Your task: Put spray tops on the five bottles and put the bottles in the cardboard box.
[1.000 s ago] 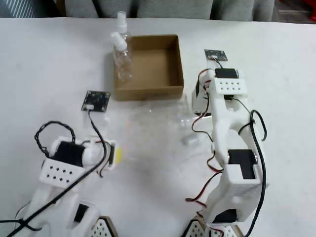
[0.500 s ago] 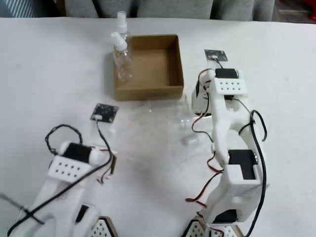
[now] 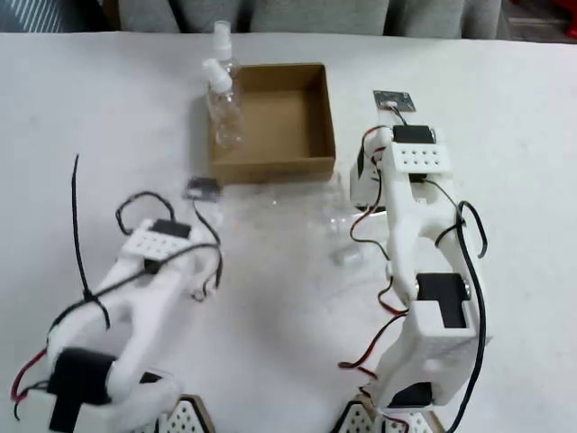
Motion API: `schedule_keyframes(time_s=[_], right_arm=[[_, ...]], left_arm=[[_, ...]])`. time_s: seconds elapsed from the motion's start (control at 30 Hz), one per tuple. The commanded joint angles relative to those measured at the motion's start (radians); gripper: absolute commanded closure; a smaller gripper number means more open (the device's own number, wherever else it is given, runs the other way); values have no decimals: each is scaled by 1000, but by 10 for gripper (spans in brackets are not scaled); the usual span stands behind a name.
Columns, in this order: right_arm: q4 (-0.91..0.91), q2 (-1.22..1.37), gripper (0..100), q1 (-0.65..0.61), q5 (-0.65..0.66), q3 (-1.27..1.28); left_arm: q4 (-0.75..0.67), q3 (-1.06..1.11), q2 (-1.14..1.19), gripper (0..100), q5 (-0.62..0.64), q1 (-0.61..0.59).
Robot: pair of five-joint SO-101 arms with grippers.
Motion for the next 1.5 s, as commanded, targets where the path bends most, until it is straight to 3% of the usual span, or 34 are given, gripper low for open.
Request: schedule_keyframes(time_s=[0.0, 0.2, 0.4, 0.6, 0.8, 1.0, 1.1, 1.3, 1.47], right_arm=[[-12, -10, 967, 15, 11, 9], [-10, -12, 967, 15, 11, 9], [-10, -12, 966, 15, 15, 9], [-10, -12, 967, 15, 46, 9], [-10, -12, 967, 15, 51, 9], [-12, -12, 967, 13, 52, 9], [-12, -12, 967, 13, 52, 9], [-12, -12, 967, 10, 52, 9], [-12, -10, 967, 10, 52, 9]], left_arm=[[-109, -157, 79, 980, 112, -71], [-206, -305, 245, 980, 272, -44], [-212, -422, 392, 980, 356, -7], [-207, -428, 280, 980, 448, 13], [-31, -408, 68, 980, 552, 13], [21, -318, -67, 977, 549, 94], [21, -284, -91, 916, 549, 136], [21, -272, -93, 701, 555, 133], [-15, -226, -90, 649, 557, 116]])
